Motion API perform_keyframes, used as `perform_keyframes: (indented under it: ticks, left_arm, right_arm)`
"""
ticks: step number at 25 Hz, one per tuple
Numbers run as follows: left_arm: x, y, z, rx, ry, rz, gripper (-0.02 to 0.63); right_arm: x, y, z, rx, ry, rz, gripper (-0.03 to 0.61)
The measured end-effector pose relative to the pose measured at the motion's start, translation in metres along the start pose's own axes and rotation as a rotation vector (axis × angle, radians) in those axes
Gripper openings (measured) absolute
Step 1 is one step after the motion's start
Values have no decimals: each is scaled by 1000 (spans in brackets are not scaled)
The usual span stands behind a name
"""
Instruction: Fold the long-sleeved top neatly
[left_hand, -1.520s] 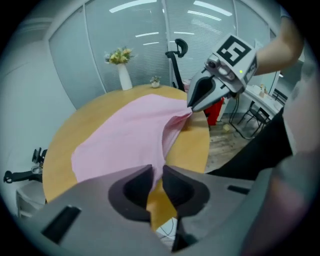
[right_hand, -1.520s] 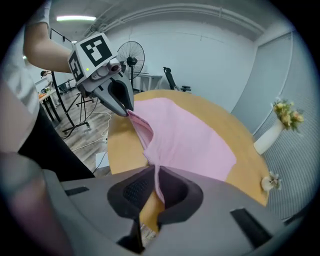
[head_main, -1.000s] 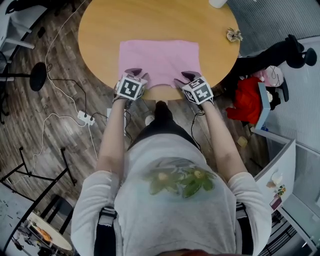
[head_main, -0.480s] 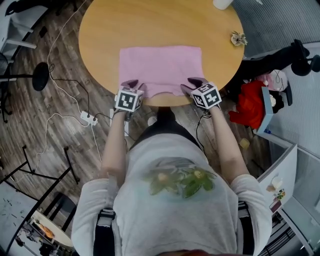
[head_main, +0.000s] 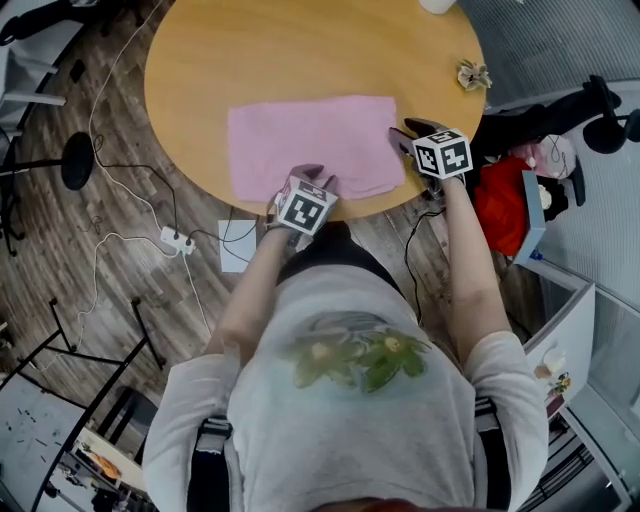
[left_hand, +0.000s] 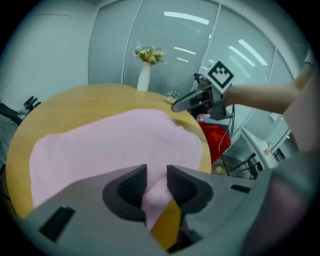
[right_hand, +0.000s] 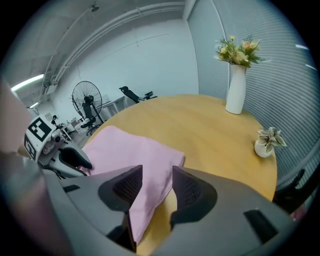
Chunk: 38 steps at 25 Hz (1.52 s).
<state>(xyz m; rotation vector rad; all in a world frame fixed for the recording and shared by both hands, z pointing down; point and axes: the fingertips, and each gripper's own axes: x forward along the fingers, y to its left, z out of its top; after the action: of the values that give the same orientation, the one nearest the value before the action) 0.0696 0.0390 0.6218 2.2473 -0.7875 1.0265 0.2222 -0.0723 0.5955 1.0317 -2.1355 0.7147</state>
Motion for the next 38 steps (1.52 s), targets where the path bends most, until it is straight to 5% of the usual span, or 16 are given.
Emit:
perform_keyframes:
  ticks: [5,11,18,26,30,33,38]
  left_arm:
    - [18,35,-13,-125,65,-13,106]
    - [22,51,0,-111,74,-73,106]
    - [16,106,12,47,153,-136,104]
    - [5,175,39,188,226,74,118]
    - [-18,145,53,178,68,158,121]
    - [-30,93,61,127,-64,110,121]
    - [0,15,45,156,-55,71,121]
  right_arm:
    - [12,-21,16,13,10,8,196]
    - [42,-46,20,36,68,32,196]
    - [76,-45,26,32,139,165,196]
    - [84,-26,22,23,163,246,196]
    - [82,-26,26,14,114,232,196]
    - [80,-31,37,22,65,209,196]
    - [85,-21,28,9,129,256,196]
